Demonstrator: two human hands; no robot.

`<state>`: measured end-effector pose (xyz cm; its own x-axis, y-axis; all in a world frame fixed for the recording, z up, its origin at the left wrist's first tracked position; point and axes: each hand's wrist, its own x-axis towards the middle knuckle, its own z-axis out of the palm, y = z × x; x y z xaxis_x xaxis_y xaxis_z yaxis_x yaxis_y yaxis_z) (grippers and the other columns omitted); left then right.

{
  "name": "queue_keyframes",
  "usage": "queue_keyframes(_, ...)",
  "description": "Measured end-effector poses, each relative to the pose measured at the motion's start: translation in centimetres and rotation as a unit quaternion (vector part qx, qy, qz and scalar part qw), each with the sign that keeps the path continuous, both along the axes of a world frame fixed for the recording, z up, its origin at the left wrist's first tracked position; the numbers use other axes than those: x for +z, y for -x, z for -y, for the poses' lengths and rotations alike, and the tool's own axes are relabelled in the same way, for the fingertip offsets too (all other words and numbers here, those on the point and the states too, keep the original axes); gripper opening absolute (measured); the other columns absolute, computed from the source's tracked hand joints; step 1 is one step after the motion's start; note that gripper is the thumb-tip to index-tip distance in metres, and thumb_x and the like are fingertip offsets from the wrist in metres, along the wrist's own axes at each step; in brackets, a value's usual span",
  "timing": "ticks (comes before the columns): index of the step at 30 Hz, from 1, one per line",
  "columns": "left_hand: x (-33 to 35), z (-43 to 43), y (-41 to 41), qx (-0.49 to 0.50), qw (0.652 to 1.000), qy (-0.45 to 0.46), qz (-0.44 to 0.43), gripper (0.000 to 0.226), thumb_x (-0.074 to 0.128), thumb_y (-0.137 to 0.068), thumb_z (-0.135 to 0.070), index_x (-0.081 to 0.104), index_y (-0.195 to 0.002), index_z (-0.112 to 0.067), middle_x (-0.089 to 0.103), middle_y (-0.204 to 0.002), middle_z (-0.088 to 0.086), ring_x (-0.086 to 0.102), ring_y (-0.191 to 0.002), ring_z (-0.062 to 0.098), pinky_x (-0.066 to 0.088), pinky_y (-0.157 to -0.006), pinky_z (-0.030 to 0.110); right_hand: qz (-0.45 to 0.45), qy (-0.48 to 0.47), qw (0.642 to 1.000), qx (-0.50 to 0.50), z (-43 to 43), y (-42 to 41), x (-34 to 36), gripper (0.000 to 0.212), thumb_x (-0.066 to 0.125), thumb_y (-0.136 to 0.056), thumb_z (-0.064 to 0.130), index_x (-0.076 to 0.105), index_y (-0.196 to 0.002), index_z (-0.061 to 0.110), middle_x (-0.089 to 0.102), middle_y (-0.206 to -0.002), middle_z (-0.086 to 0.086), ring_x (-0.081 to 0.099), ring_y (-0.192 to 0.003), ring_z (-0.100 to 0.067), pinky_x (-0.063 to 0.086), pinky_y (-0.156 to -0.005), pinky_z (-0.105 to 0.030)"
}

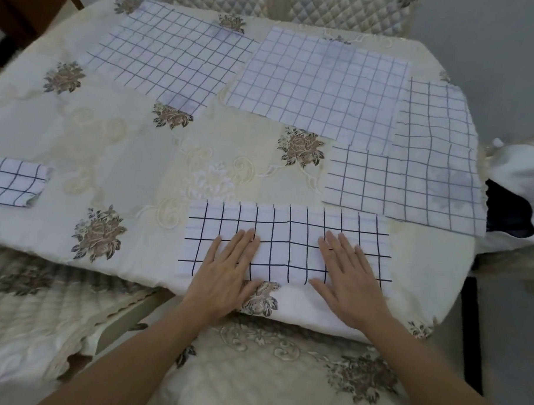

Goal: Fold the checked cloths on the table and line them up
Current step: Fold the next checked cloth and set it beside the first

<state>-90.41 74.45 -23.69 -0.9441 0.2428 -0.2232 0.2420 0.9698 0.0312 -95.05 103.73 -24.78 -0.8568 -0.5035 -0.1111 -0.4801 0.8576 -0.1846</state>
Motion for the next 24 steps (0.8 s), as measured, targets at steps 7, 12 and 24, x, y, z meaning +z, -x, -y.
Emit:
queue_keyframes(7,-1.5,2.5,0.4,0.023,1.0,-0.009,0.005,0.071,0.016,-0.103,-0.061,0.001,-0.16,-0.021,-0.002,-0.168,-0.002,-0.002,-0.154,0.015,0.015,-0.122,0.051,0.007,-0.021,0.997,-0.074,-1.9,0.2,-2.2,0.074,0.011,-0.101,0.063,0.011,-0.16,0.019,0.008,-0.167,-0.002,0.003,-0.154,-0.022,0.012,-0.123,-0.05)
queue_keyframes(12,-1.2,3.5,-0.1,0.03,0.999,-0.02,0.003,0.067,0.016,-0.103,-0.059,0.005,-0.16,-0.025,0.002,-0.167,-0.005,0.001,-0.154,0.014,0.015,-0.122,0.05,0.011,-0.027,0.995,-0.093,-2.2,0.5,-2.1,0.073,0.012,-0.1,0.064,0.009,-0.16,0.022,0.006,-0.167,0.001,0.0,-0.154,-0.019,0.008,-0.124,-0.047)
queue_keyframes(24,-1.0,4.6,-0.1,0.047,0.998,-0.03,0.005,0.066,0.02,-0.101,-0.061,0.01,-0.159,-0.031,0.003,-0.167,-0.007,0.003,-0.154,0.014,0.012,-0.122,0.05,0.012,-0.021,0.99,-0.14,-4.2,0.8,-2.3,0.076,0.007,-0.099,0.067,0.005,-0.16,0.022,0.0,-0.167,0.005,0.001,-0.154,-0.018,0.007,-0.124,-0.042)
